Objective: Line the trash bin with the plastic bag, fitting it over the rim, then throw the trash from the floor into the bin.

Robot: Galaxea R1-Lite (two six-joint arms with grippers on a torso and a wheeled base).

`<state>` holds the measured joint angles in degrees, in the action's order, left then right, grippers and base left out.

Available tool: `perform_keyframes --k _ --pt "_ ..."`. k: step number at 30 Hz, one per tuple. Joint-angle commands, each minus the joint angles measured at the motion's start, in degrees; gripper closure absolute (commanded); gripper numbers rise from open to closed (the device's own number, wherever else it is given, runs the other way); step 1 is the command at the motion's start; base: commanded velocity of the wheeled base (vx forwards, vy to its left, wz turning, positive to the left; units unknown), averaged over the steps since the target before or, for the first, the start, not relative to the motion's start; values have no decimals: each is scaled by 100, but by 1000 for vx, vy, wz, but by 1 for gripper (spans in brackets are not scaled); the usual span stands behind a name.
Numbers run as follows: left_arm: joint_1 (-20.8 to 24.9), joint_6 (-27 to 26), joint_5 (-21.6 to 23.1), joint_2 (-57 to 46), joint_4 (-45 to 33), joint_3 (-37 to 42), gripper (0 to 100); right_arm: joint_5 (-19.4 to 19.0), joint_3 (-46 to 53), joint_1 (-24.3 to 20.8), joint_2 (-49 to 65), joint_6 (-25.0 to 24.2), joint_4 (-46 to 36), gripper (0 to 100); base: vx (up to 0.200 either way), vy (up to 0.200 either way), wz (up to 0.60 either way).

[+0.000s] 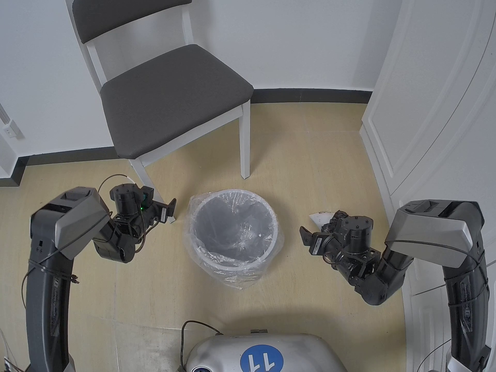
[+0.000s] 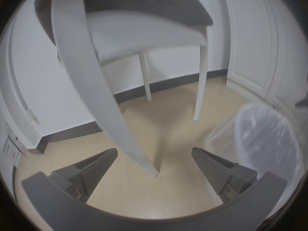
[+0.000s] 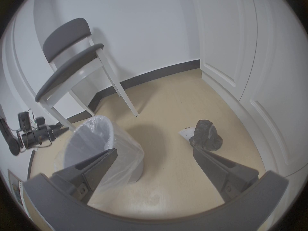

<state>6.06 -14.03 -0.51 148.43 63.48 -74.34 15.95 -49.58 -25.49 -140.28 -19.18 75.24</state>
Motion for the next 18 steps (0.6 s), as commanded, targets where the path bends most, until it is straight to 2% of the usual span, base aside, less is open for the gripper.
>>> perform_keyframes --k 1,4,5,6,7,11,18 --pt "519 1043 -45 -1853 -274 1150 0 84 678 -220 405 -42 184 0 0 0 0" --pt "660 1394 -28 -2213 -784 1299 0 84 792 -246 493 -16 184 0 0 0 0" --pt "809 1737 16 -2459 -1303 1361 0 84 906 -334 607 28 158 0 0 0 0" --pt "818 1763 16 -2477 -1347 1369 0 84 924 -343 616 28 149 0 0 0 0" --pt "985 1992 34 -2653 -1979 1378 0 84 1117 -474 809 81 17 0 0 0 0" --pt "1187 2115 42 -2679 -2911 1352 0 84 1618 -808 1389 256 -343 0 0 0 0" --pt "1293 2124 104 -2389 -3219 1290 0 84 2286 -1063 1978 766 -361 0 0 0 0"
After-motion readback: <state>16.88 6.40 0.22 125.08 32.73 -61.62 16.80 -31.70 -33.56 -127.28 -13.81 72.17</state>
